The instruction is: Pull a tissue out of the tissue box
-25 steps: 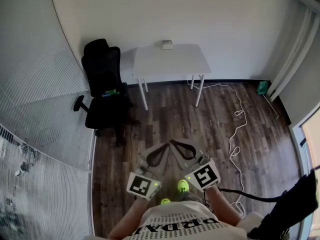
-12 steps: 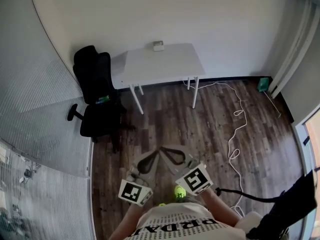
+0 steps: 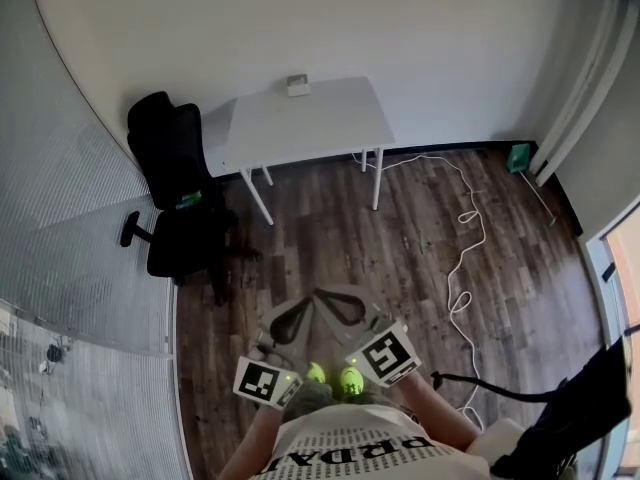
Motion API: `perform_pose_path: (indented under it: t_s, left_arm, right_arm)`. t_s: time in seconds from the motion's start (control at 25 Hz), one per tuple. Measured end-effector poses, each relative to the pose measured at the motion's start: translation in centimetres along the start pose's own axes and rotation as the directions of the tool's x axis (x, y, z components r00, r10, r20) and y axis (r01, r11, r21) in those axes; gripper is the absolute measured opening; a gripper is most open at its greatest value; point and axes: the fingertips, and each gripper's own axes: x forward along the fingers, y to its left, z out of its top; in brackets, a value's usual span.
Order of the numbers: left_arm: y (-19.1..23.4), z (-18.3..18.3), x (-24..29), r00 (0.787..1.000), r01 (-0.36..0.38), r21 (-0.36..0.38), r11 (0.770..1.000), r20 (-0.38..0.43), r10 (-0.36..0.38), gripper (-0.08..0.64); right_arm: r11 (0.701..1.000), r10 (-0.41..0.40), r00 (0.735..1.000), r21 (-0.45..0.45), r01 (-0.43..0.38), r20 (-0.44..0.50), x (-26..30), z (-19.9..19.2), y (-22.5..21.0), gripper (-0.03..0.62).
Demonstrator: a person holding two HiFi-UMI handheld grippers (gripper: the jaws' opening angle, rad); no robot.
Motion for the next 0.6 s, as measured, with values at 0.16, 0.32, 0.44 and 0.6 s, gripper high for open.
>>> perform_pose_path:
  t_s: [0.16,0.32,0.44,0.6]
  left_arm:
    - [0.5,-0.6,1.2,1.0,0.004,-0.007,1.0,-0.011,-0.004,-0.009]
    - [1.6,-0.6,2.3,1.0,0.001,-0.022,1.0,0.011,0.0,-0.009]
    - [3.1,-0.7,2.9,1.0,0.006,-0.005,1.0,0.011,-0.006,-0.009]
    - [5.1,0.0,4.3,0.999,0.007,-0.032,0.999,0.038,-0.005,-0.009]
  right_arm:
    - [1.0,-0.003,1.0,0.018,0.003,0.009,0.4,-0.6,-1.2,0.005]
    - [1.0,-0.009,1.0,0.015,0.008,0.016,1.5,-0.9,-2.2,0.005]
    - [1.0,-0.008,1.0,0.005,0.008,0.012,2.8,-0.8,-2.9,0.005]
    - [1.0,-0.014,1.0,0.004,0.014,0.015,4.5,-0.5,-4.3,0.005]
